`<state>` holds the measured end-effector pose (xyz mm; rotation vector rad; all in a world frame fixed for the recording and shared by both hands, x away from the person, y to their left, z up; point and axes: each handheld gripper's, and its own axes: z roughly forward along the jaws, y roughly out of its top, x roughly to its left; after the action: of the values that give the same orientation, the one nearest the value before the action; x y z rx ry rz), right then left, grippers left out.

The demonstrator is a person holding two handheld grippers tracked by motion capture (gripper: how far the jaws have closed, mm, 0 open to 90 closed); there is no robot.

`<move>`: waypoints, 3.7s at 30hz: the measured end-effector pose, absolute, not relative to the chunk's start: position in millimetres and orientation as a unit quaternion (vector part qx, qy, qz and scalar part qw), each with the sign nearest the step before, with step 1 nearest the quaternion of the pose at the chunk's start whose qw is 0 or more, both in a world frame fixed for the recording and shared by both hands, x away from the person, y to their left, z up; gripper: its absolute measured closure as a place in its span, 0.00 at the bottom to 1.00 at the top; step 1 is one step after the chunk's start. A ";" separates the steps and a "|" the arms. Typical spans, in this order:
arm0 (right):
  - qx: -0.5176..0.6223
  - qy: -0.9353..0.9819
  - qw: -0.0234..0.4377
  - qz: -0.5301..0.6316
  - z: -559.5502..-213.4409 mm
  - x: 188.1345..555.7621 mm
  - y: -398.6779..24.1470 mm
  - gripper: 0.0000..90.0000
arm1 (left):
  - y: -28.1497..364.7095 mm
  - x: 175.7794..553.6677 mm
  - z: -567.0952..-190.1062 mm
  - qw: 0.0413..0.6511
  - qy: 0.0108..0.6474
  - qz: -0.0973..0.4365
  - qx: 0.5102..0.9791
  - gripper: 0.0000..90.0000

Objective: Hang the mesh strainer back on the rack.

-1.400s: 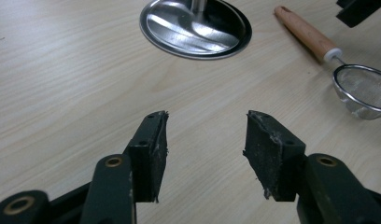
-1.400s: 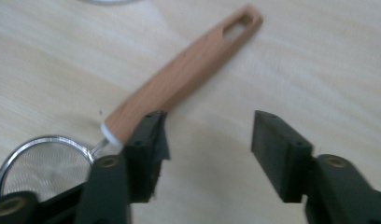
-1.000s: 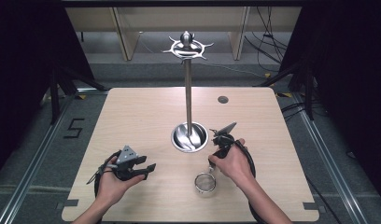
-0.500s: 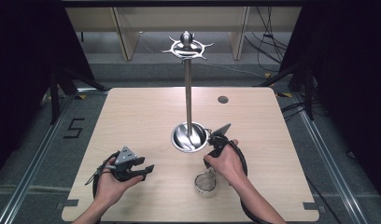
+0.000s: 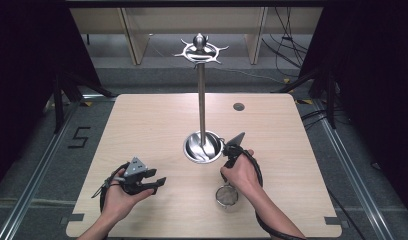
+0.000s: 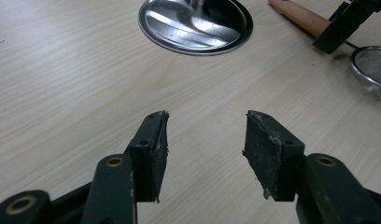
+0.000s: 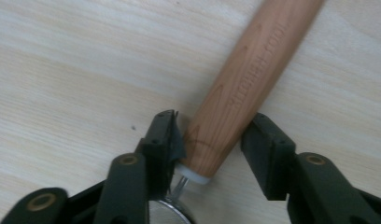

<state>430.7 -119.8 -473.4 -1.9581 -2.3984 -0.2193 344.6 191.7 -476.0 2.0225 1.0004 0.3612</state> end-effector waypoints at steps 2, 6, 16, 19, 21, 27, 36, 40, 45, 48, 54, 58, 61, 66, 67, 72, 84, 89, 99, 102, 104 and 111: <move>-0.620 -0.782 0.017 -0.061 -471.8 431.8 -122.8 0.68 | 191.8 344.4 -475.7 0.416 0.397 0.144 0.805 0.54; -0.611 -0.789 0.002 -0.059 -472.5 431.5 -125.9 0.72 | 191.5 344.6 -475.9 0.415 0.398 0.145 0.805 0.54; -0.579 -0.813 -0.012 -0.058 -470.5 428.0 -135.0 0.77 | 190.7 345.1 -478.7 0.413 0.400 0.143 0.805 0.54; -0.567 -0.822 -0.016 -0.062 -468.9 425.9 -135.6 0.77 | 191.4 345.0 -478.1 0.410 0.399 0.138 0.808 0.54; -0.562 -0.824 -0.020 -0.066 -466.6 424.7 -136.2 0.77 | 191.3 344.8 -478.2 0.410 0.400 0.140 0.808 0.54; -0.539 -0.839 -0.029 -0.077 -458.5 419.7 -137.8 0.77 | 191.5 344.2 -478.1 0.412 0.401 0.148 0.805 0.54; -0.517 -0.847 -0.039 -0.115 -440.5 416.3 -149.0 0.77 | 191.4 344.7 -478.6 0.414 0.402 0.149 0.803 0.54; -0.522 -0.841 -0.060 -0.132 -431.5 413.1 -154.7 0.77 | 191.6 344.7 -478.5 0.414 0.402 0.148 0.803 0.54; -0.525 -0.835 -0.065 -0.148 -422.1 412.6 -162.6 0.77 | 191.7 344.2 -477.8 0.413 0.402 0.152 0.803 0.54; -0.527 -0.831 -0.065 -0.165 -419.4 412.5 -165.7 0.77 | 191.9 344.1 -477.8 0.411 0.404 0.153 0.803 0.54; -0.510 -0.836 -0.078 -0.188 -411.1 416.3 -171.9 0.77 | 192.0 344.8 -478.5 0.415 0.403 0.149 0.802 0.54; -0.506 -0.837 -0.085 -0.191 -405.4 419.2 -174.1 0.77 | 193.2 344.9 -477.5 0.412 0.401 0.144 0.805 0.54; -0.509 -0.832 -0.085 -0.201 -400.1 420.0 -175.6 0.77 | 193.2 344.8 -477.5 0.413 0.401 0.145 0.805 0.54; -0.484 -0.838 -0.095 -0.233 -393.4 422.2 -183.5 0.77 | 192.2 344.7 -478.0 0.418 0.406 0.144 0.800 0.54; -0.476 -0.840 -0.101 -0.240 -392.9 422.7 -185.3 0.77 | 192.2 344.8 -478.0 0.418 0.406 0.145 0.800 0.54; -0.469 -0.838 -0.113 -0.257 -389.5 420.8 -192.8 0.77 | 193.3 345.2 -477.3 0.412 0.404 0.146 0.804 0.53; -0.457 -0.824 -0.127 -0.309 -386.0 404.9 -205.1 0.77 | 192.6 344.8 -478.7 0.417 0.412 0.154 0.795 0.53; -0.448 -0.824 -0.134 -0.320 -384.3 400.6 -207.0 0.77 | 192.8 345.0 -478.8 0.417 0.412 0.153 0.796 0.53; -0.415 -0.824 -0.165 -0.348 -379.2 396.0 -207.1 0.77 | 194.5 345.8 -478.8 0.414 0.411 0.158 0.797 0.52; -0.419 -0.820 -0.165 -0.353 -377.5 393.0 -205.6 0.77 | 194.5 345.7 -478.8 0.414 0.412 0.149 0.798 0.52; -0.418 -0.819 -0.169 -0.356 -375.9 392.2 -205.7 0.77 | 195.0 346.0 -478.5 0.410 0.413 0.149 0.800 0.52; -0.411 -0.811 -0.179 -0.376 -370.5 390.8 -207.4 0.77 | 194.2 345.5 -479.4 0.415 0.414 0.153 0.795 0.52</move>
<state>390.8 -207.4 -370.5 -1.4622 -2.8869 -1.3391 345.5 194.2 -479.4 1.9983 1.0407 0.3834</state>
